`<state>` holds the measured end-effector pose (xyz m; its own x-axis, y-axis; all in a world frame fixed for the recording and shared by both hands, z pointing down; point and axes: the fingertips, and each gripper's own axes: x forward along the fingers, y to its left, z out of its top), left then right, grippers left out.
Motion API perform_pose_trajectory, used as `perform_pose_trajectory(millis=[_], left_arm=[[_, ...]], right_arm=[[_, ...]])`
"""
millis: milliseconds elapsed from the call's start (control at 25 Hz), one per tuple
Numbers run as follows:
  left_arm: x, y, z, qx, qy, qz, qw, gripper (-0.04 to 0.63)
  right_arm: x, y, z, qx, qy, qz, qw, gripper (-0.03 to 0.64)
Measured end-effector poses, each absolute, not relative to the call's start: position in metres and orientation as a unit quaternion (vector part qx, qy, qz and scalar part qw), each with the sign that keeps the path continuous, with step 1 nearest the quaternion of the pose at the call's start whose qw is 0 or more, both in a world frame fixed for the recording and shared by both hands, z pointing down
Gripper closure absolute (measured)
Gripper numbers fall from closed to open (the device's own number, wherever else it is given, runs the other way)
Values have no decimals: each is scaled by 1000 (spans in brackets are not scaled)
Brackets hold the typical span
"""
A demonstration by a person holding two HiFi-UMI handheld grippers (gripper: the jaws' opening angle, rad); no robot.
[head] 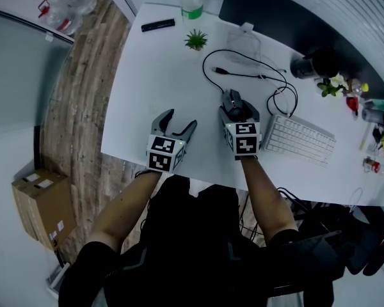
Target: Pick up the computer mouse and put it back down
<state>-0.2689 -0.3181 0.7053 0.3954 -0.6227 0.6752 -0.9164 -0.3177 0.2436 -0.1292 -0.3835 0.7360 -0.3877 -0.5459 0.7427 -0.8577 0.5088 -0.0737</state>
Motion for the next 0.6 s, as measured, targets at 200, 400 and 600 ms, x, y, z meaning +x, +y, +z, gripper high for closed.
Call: perform_pose_trajectory(millis=[200,400,600], left_arm=[[-273,-320,686,777,-505,227,299,259],[-273,-329,657,786,-512,206,277,259],[-266,-332,621,799,-516,198,237,259]], right_arm=[[-134,-380,715,435,-812,218,324,322],[-139,-379,679,434,-820,230,293,322],[-142,-374,628,425,-835,219,271,322]])
